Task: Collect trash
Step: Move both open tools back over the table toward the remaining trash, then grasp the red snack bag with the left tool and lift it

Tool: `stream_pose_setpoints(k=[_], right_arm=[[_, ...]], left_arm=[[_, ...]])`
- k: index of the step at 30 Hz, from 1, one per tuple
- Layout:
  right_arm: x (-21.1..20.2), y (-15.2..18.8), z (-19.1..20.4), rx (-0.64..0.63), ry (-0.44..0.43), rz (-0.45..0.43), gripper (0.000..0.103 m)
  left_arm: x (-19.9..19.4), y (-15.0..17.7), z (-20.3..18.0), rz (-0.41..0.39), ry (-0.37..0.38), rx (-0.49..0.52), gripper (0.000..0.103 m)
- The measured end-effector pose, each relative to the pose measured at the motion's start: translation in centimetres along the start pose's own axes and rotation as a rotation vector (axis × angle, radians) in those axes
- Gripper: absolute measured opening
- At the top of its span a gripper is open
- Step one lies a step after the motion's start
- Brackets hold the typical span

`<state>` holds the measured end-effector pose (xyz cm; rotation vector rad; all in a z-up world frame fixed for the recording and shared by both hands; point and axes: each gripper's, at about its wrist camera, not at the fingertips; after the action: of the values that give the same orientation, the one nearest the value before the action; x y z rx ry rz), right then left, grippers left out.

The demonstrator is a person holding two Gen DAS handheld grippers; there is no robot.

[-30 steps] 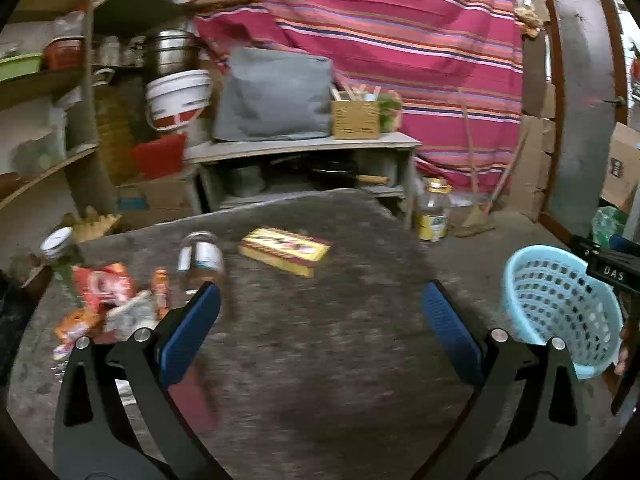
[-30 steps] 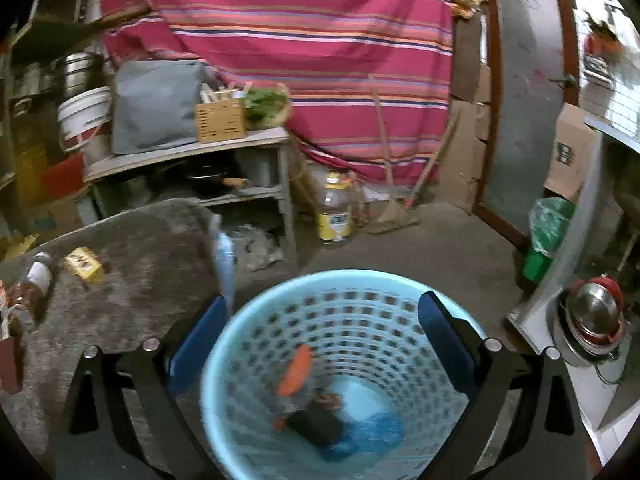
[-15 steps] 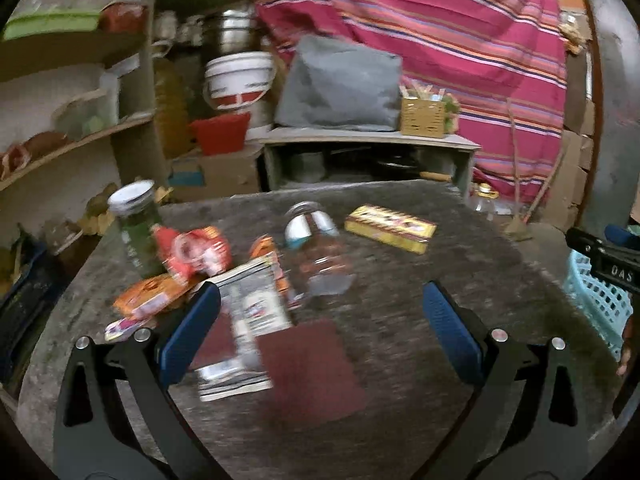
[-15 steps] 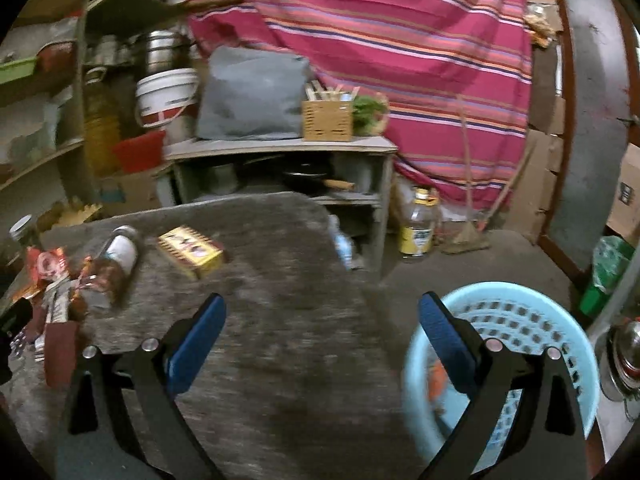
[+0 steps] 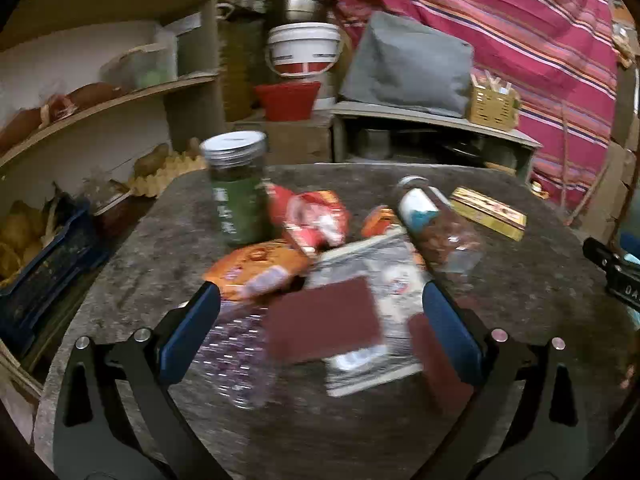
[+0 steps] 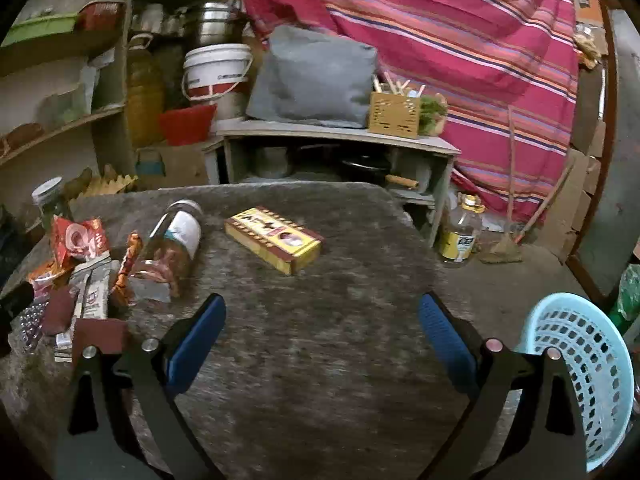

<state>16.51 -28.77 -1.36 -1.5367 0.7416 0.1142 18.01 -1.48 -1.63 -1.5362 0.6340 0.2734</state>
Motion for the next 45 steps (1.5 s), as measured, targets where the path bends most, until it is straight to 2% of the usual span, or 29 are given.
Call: stream_pose_setpoints(k=[9, 19, 23, 29, 32, 34, 36, 38, 40, 42, 44, 45], right_arm=[[1.4, -0.1, 4.0, -0.019, -0.04, 0.015, 0.097], [2.1, -0.6, 5.8, -0.01, -0.057, 0.015, 0.098], [2.5, -0.6, 6.3, -0.026, -0.038, 0.02, 0.098], [3.8, -0.8, 6.3, -0.021, -0.053, 0.05, 0.098], [4.1, -1.0, 6.3, -0.021, -0.062, 0.05, 0.098], [4.1, -1.0, 6.3, -0.023, -0.062, 0.043, 0.098], [4.2, -1.1, 6.3, -0.021, -0.065, 0.042, 0.098], [4.2, -1.1, 6.3, -0.025, -0.065, 0.042, 0.098], [4.0, -1.1, 6.4, -0.028, -0.063, 0.034, 0.098], [3.7, -1.1, 6.5, -0.032, -0.061, 0.028, 0.098], [3.6, -1.1, 6.7, -0.039, -0.062, 0.023, 0.098], [3.5, -1.1, 6.8, -0.046, -0.063, 0.022, 0.098]], left_arm=[[1.5, -0.6, 4.7, 0.019, -0.047, -0.087, 0.098], [2.7, -1.5, 7.5, 0.021, -0.042, -0.153, 0.097], [3.9, -2.3, 7.3, 0.035, -0.026, -0.14, 0.097], [6.1, -4.1, 5.5, 0.039, -0.021, -0.105, 0.096], [7.6, -4.6, 5.1, 0.069, -0.029, -0.109, 0.086], [8.6, -4.6, 5.0, 0.103, -0.031, -0.114, 0.071], [9.4, -4.4, 4.9, 0.128, -0.021, -0.118, 0.066], [9.8, -4.2, 4.8, 0.14, -0.01, -0.118, 0.054], [10.1, -4.1, 4.9, 0.157, 0.016, -0.122, 0.028], [9.9, -3.9, 4.7, 0.149, 0.035, -0.117, 0.025], [9.5, -3.8, 4.2, 0.138, 0.015, -0.081, 0.017], [9.3, -3.8, 4.0, 0.133, 0.005, -0.067, 0.017]])
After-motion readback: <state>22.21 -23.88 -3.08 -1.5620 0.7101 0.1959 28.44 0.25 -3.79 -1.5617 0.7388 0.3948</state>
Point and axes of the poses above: each gripper's, at about its wrist camera, not at the fingertips, and x roughly the way its jaws point, z to its left, y to its underside, and after that the axes turned 11 degrees about y, right-handed
